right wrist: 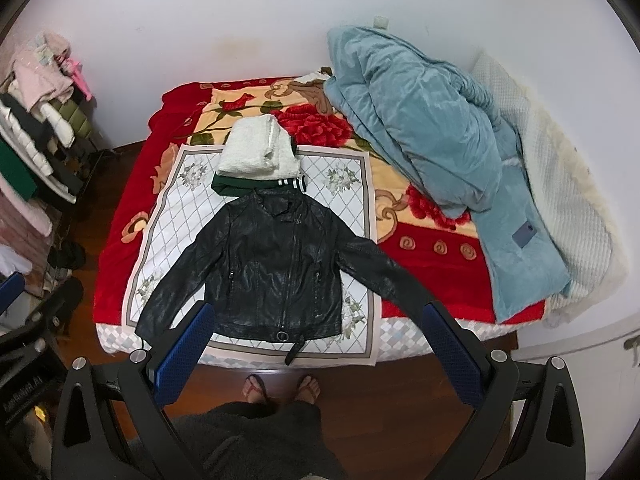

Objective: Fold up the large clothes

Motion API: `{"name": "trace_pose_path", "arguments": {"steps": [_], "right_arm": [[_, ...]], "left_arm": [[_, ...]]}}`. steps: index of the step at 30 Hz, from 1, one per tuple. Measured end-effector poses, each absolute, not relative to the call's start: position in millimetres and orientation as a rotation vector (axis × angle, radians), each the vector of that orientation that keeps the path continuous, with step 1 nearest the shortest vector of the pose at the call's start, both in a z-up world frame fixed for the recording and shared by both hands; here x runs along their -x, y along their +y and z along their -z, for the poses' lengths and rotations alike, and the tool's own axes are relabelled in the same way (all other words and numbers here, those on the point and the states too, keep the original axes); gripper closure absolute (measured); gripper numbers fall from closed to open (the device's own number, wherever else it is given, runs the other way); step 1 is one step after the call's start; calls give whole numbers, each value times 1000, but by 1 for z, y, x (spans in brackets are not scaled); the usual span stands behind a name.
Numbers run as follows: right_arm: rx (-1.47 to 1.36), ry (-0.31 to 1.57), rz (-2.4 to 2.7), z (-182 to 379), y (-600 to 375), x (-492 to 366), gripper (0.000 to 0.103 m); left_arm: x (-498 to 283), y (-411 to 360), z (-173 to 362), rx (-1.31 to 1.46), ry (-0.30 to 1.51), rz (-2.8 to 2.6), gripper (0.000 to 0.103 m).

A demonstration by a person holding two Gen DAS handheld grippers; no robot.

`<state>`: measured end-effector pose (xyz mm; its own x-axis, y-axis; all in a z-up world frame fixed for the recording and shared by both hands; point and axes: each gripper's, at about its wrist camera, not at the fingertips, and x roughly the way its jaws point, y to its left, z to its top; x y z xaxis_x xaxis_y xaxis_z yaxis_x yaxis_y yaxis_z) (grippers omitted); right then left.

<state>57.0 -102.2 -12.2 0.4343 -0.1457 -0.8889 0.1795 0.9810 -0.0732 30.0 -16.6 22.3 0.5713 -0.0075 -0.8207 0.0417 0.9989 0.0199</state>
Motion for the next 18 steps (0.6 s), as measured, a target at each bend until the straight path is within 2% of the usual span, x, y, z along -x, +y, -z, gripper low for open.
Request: {"name": "trace_pose_path", "arguments": {"steps": [7,9,10,11,16,18], "right_arm": [[-267,1121,331,91,-160,-71,0],[-351,1127,378,120,-183,-71,14],[-416,1132,417,143,-203,-72,32],[-454,1139,438,159,-213,-70,44],[-784,1150,544,280,-303,-56,45],[-892,1132,581,328,-333,-47,40]], "left_arm": [[-79,-9,51,-122,953,-18,0],[-86,-9,77,-153,958,-30,0],[-95,-11,92,-164,970,-34,0],[-104,-15,108,-174,987,-43,0],[-139,-39,177,-176,1067,-84,0],[-154,-53,207,-153,1098,-100,0]]}}
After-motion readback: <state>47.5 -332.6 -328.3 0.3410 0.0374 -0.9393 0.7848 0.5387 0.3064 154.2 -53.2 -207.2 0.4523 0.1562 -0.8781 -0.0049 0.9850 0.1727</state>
